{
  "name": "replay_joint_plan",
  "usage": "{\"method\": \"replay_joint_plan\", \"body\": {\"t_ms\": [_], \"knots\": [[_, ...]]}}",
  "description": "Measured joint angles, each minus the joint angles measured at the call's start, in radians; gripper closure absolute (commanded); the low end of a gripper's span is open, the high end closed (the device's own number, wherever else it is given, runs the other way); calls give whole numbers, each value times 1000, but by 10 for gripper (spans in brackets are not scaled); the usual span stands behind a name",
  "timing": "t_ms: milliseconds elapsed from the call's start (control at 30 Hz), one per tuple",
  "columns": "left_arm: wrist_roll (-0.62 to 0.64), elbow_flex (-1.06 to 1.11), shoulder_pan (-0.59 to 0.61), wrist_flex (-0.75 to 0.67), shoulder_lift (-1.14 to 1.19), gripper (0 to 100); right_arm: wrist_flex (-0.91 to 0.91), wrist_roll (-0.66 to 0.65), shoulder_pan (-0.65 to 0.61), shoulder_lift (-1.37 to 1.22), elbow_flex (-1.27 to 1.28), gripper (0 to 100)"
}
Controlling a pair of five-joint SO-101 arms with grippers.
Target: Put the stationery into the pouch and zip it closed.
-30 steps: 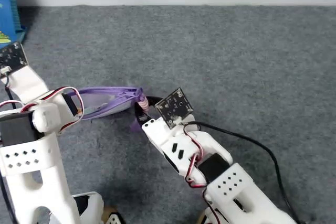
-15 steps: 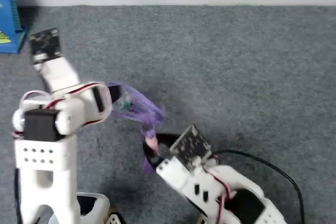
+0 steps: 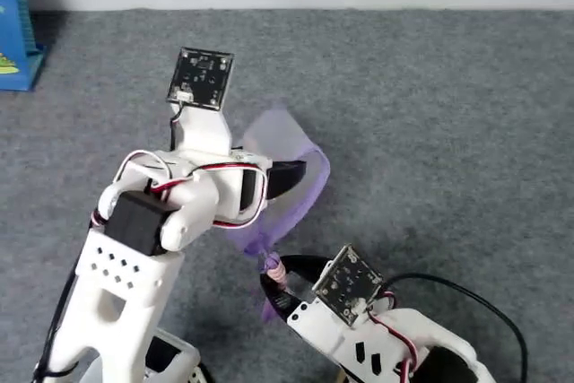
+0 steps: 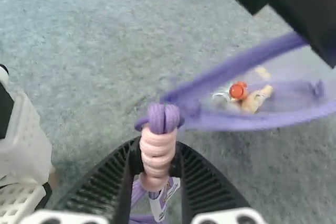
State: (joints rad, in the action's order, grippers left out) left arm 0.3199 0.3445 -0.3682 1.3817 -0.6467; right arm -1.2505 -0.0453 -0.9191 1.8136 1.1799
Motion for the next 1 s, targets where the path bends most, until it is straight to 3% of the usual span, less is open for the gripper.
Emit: {"method": "replay_joint_plan", "body": {"t_ms": [367, 600, 800, 1000], "knots": [[-78, -292, 0, 308, -2, 687, 0, 0, 141, -2, -8, 991], [-109, -376, -3, 348, -2, 687, 43, 0, 141, -12, -6, 991], [-313, -302, -3, 353, -52, 686, 63, 0, 175, -12, -6, 991], [-526, -81, -3, 353, -307, 684, 63, -46, 293, -11, -64, 991]]}}
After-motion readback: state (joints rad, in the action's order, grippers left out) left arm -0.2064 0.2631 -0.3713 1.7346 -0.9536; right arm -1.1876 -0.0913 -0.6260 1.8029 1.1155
